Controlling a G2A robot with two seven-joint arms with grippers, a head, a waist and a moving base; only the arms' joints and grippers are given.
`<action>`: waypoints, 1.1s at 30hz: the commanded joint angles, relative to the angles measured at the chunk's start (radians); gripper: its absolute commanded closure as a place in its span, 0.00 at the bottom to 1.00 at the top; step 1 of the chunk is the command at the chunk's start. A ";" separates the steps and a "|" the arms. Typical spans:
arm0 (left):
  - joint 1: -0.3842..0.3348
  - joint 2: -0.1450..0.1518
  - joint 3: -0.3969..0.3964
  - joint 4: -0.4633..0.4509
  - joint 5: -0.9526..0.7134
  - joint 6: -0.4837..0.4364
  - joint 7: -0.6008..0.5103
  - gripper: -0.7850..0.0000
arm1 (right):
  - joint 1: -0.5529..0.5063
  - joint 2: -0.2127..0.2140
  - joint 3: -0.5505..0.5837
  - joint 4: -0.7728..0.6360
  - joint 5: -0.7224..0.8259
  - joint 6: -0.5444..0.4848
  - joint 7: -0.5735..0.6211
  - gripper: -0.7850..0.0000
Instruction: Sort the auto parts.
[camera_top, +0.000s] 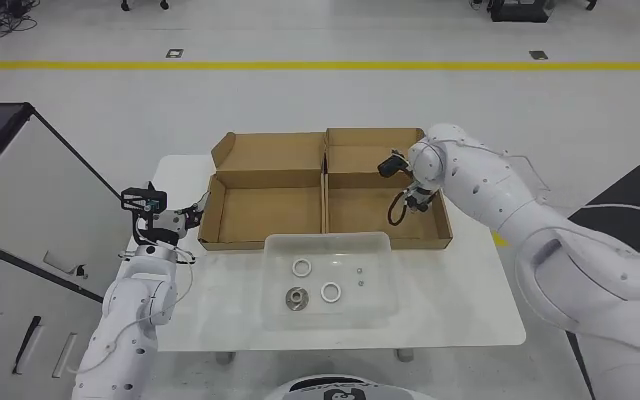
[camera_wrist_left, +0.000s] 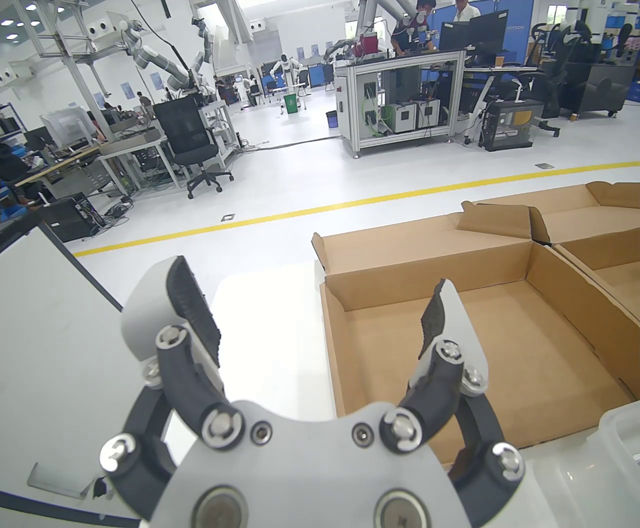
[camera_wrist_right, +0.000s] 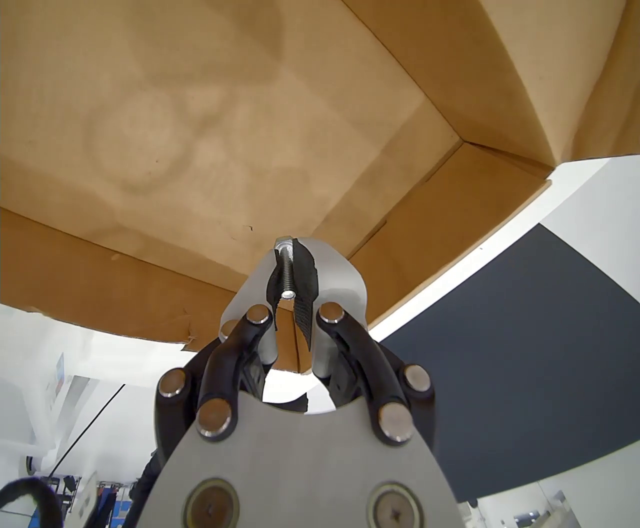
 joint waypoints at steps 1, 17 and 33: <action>0.000 0.000 0.000 0.000 0.000 0.000 0.000 0.00 | -0.007 -0.003 0.002 0.008 -0.005 0.004 -0.005 1.00; 0.000 0.000 0.000 0.000 0.000 0.000 0.000 0.00 | -0.057 -0.007 0.041 0.028 -0.022 0.032 -0.044 1.00; 0.000 0.000 0.000 0.000 0.000 0.000 0.000 0.00 | -0.097 0.001 0.086 0.005 -0.034 0.024 -0.038 0.01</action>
